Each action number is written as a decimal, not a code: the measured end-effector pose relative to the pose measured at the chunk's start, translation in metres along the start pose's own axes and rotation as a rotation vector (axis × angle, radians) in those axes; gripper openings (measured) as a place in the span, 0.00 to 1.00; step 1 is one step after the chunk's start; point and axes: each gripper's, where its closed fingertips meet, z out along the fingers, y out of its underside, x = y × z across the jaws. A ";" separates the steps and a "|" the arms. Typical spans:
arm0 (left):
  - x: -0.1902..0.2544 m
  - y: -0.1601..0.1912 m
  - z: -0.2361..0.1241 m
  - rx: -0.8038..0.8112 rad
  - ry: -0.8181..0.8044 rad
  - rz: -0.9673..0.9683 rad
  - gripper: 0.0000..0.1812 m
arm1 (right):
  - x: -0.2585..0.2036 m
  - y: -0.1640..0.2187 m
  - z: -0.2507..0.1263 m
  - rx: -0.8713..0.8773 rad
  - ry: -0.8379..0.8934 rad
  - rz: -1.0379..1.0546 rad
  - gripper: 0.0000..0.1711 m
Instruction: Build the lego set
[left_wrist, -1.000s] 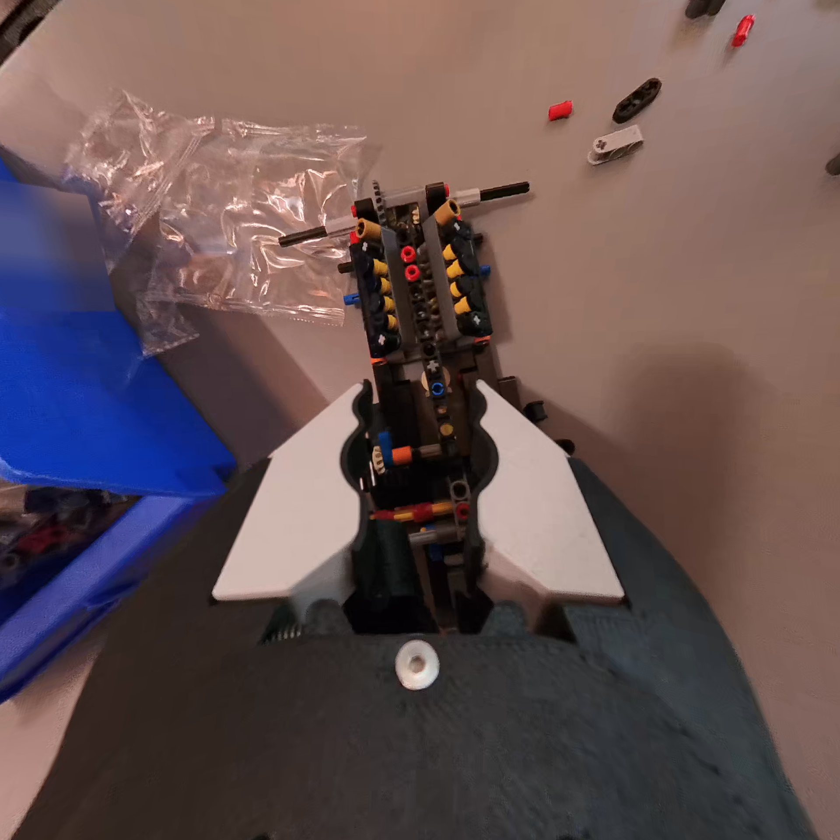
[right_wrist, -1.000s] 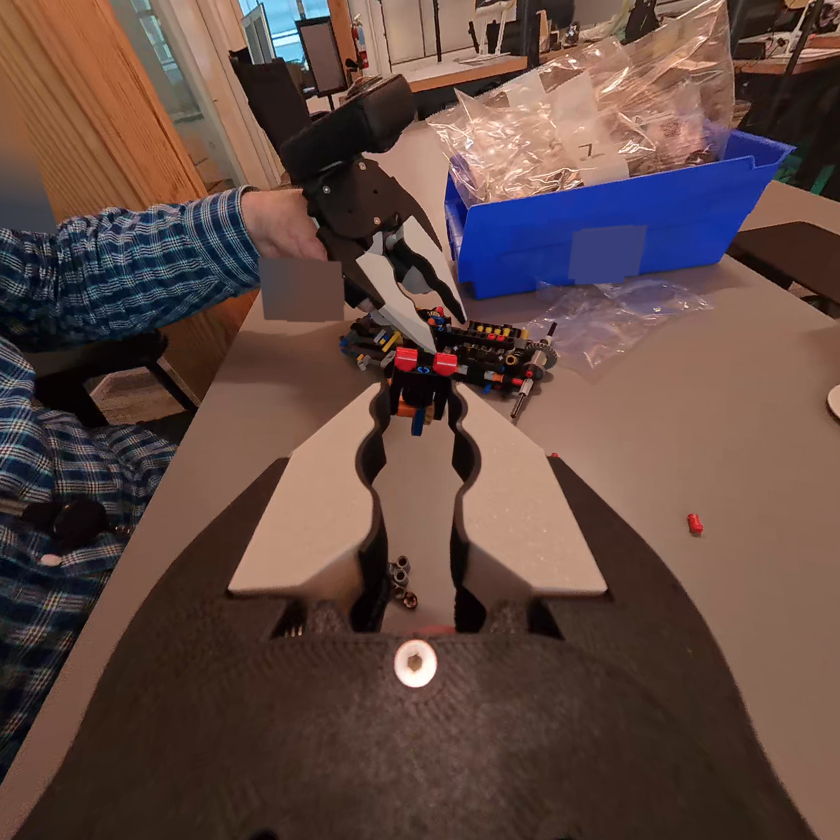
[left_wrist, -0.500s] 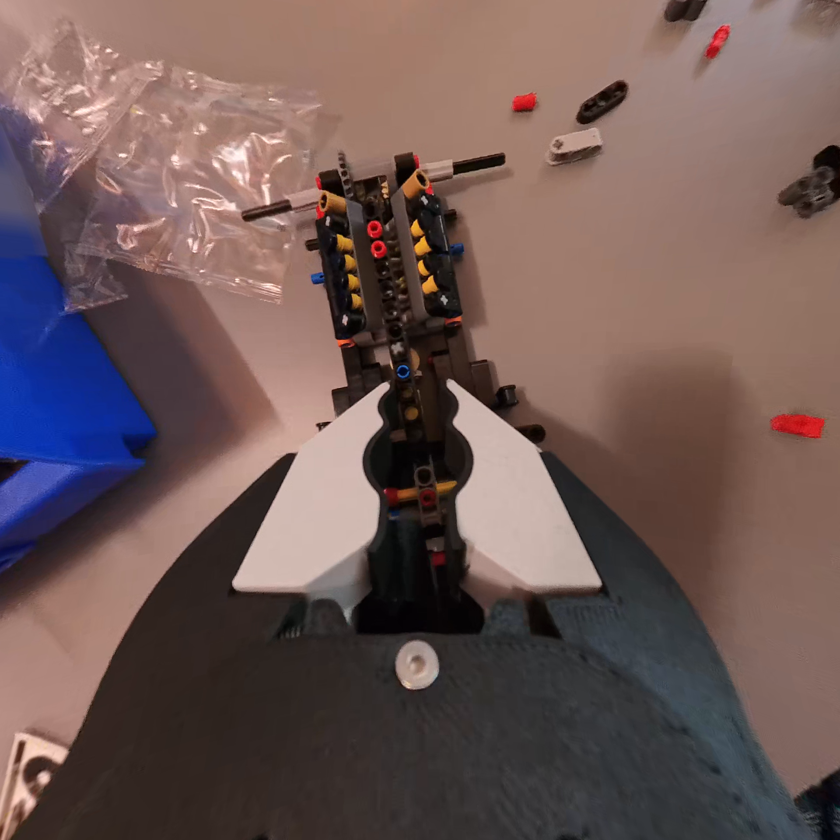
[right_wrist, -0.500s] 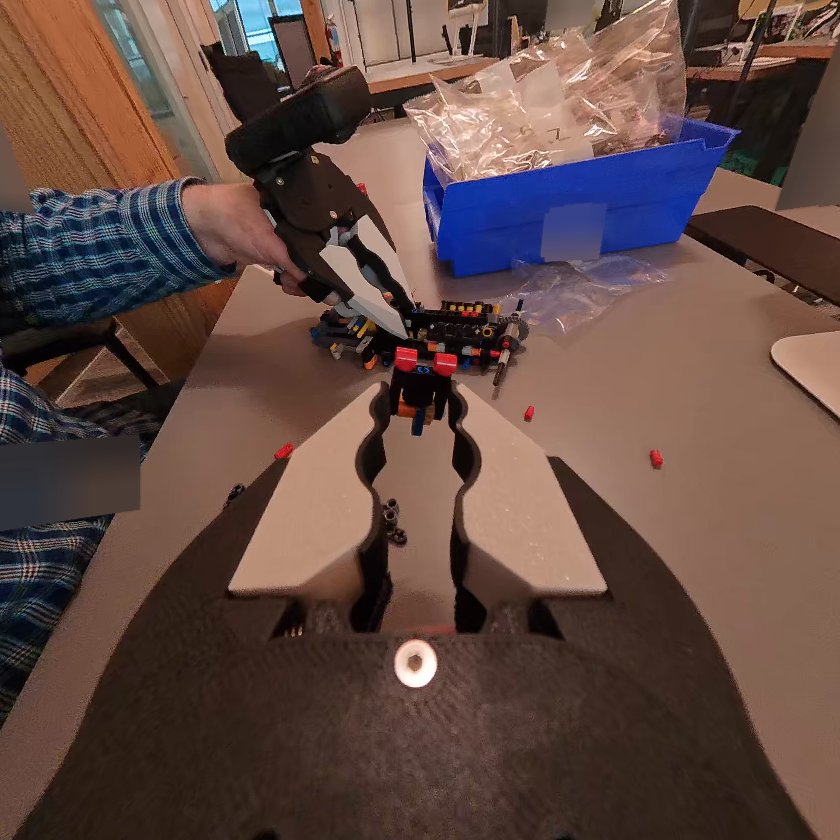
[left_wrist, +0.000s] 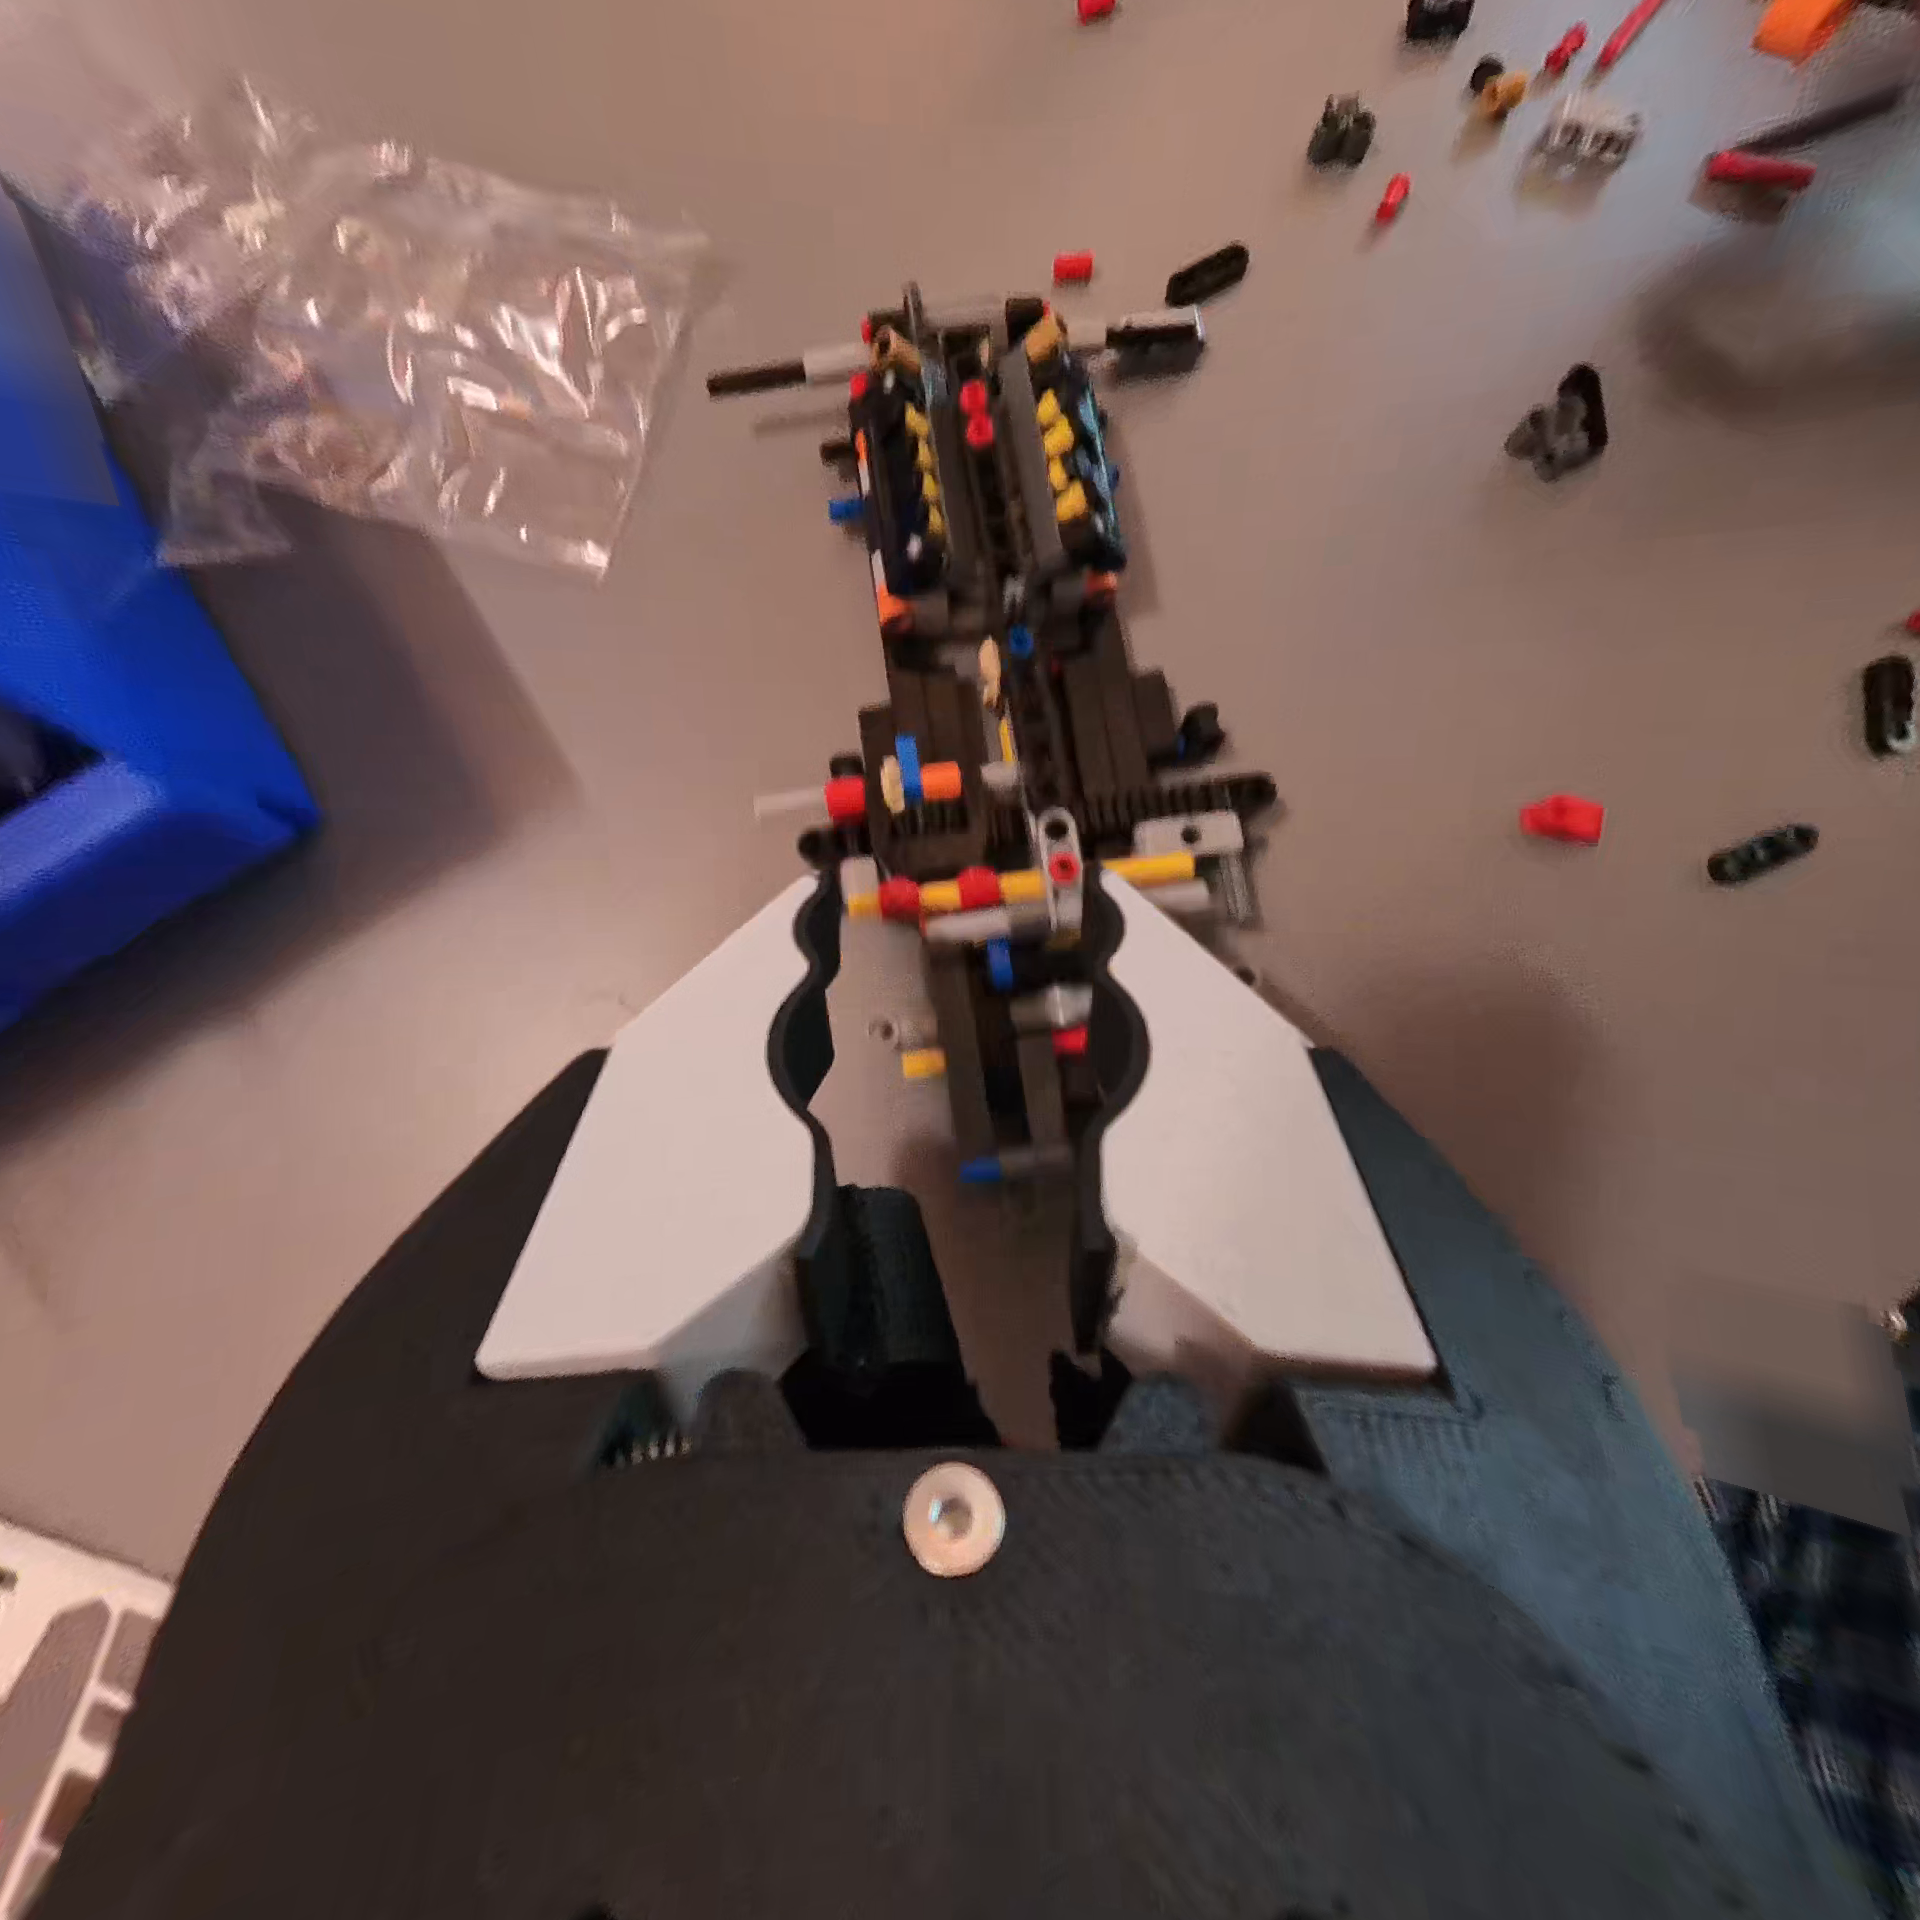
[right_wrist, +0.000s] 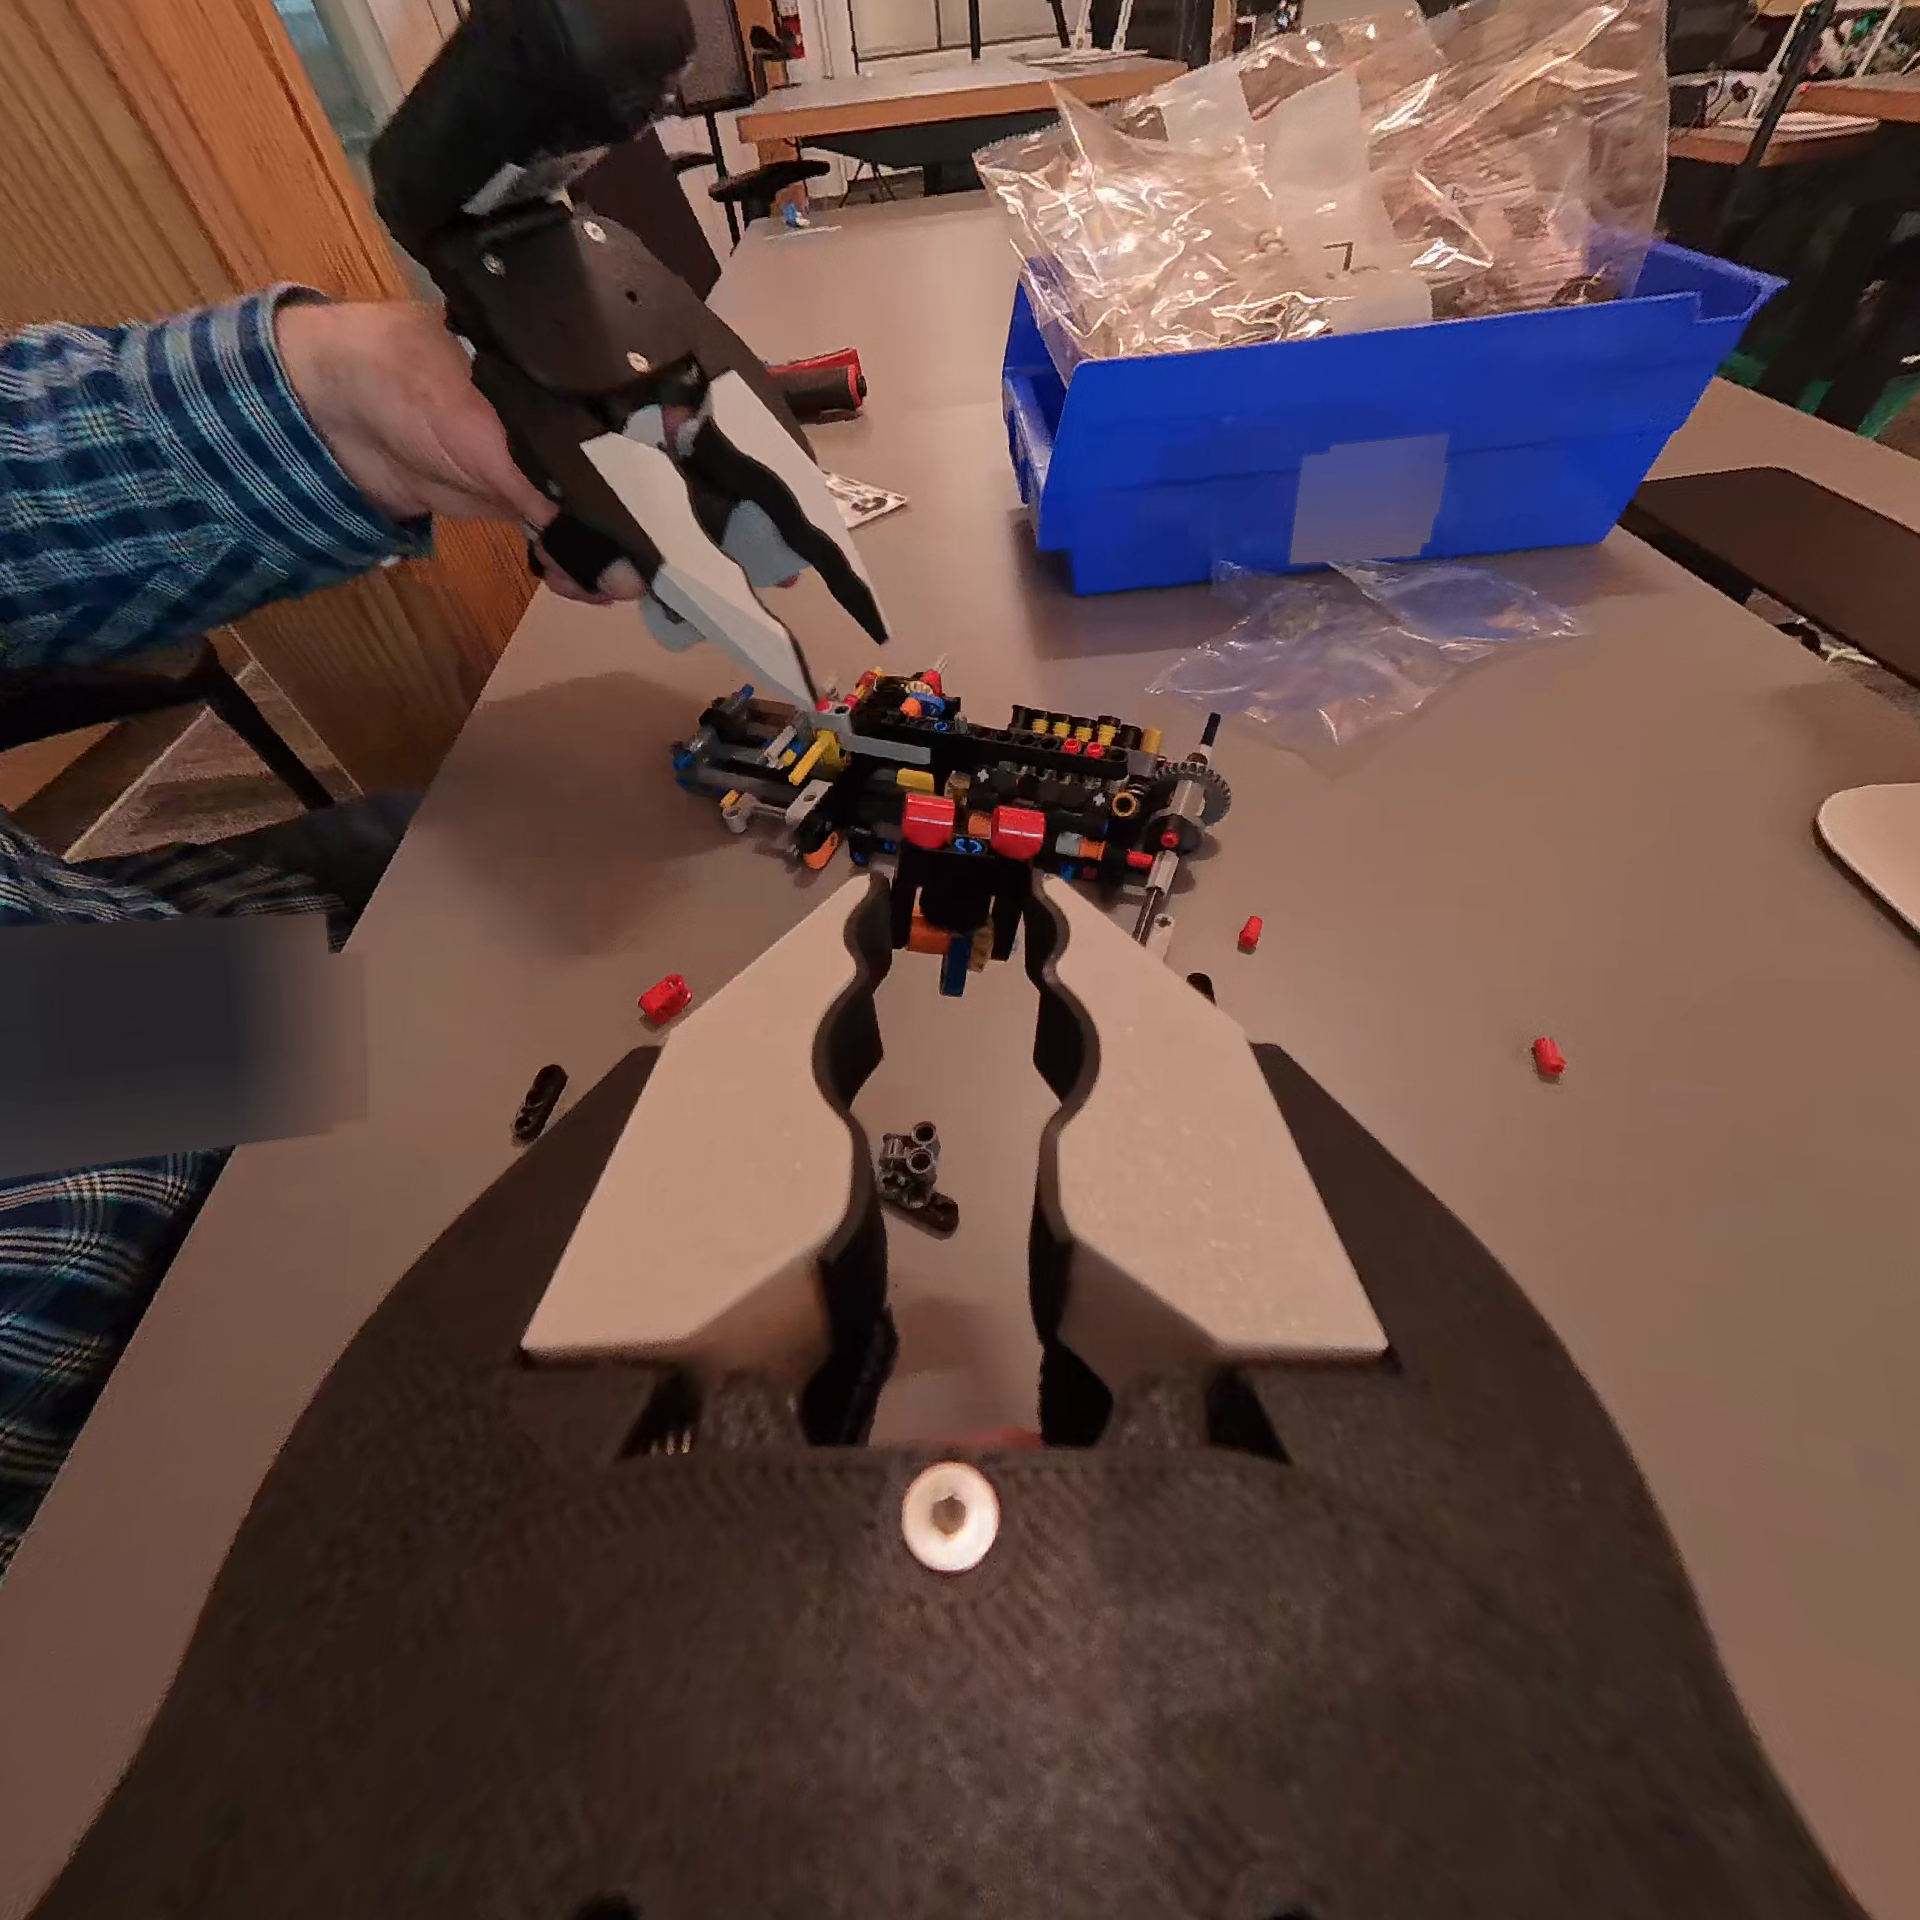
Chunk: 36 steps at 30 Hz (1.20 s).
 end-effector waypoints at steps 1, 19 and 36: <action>0.002 0.008 -0.004 -0.005 0.012 -0.003 0.26 | -0.002 0.001 0.001 -0.009 -0.006 -0.004 0.13; 0.048 0.039 -0.001 0.010 0.078 -0.031 0.29 | -0.021 0.006 0.021 -0.007 -0.098 0.089 0.13; 0.070 0.037 -0.002 0.104 0.109 -0.102 0.30 | -0.017 -0.022 0.004 0.195 -0.230 0.337 0.13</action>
